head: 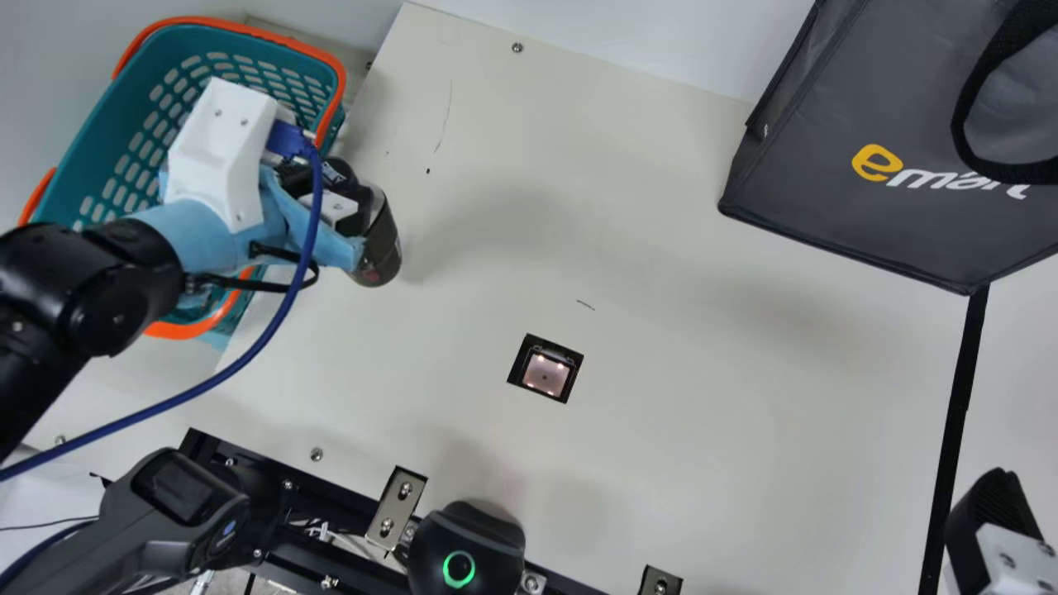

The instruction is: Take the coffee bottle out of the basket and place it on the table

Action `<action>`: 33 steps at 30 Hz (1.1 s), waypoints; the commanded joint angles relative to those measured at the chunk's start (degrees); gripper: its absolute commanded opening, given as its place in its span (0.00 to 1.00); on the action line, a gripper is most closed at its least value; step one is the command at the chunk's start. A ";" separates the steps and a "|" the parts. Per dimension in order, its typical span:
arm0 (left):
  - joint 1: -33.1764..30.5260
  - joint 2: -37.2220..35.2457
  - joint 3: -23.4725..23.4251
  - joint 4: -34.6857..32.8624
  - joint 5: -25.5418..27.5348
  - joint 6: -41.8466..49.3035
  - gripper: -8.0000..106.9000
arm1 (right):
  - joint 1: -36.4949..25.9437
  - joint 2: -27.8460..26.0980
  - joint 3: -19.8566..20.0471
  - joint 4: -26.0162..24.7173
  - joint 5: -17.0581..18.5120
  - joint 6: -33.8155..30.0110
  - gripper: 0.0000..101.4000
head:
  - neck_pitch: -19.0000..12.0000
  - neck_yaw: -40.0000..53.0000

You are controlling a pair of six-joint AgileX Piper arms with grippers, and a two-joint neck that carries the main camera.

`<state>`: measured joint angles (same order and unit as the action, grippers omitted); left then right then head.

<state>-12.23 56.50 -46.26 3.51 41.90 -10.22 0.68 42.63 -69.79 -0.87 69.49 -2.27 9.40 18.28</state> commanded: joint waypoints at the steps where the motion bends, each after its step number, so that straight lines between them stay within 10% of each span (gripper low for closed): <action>1: -0.43 -0.06 0.79 0.47 -0.52 -0.75 0.16 | 0.00 0.00 0.00 0.00 0.00 0.00 0.90 | -1.48 0.14; 24: -3.54 0.94 6.54 4.66 -4.68 -7.95 0.16 | 0.00 0.00 0.00 0.00 0.00 0.00 0.90 | -1.48 0.14; 33: -4.68 1.22 7.11 5.34 -4.97 -9.72 0.42 | 0.00 0.00 0.00 0.00 0.00 0.00 0.90 | -1.48 0.14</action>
<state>-16.84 57.65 -39.15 8.88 36.63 -19.88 0.68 42.63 -69.79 -0.87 69.49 -2.27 9.40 18.19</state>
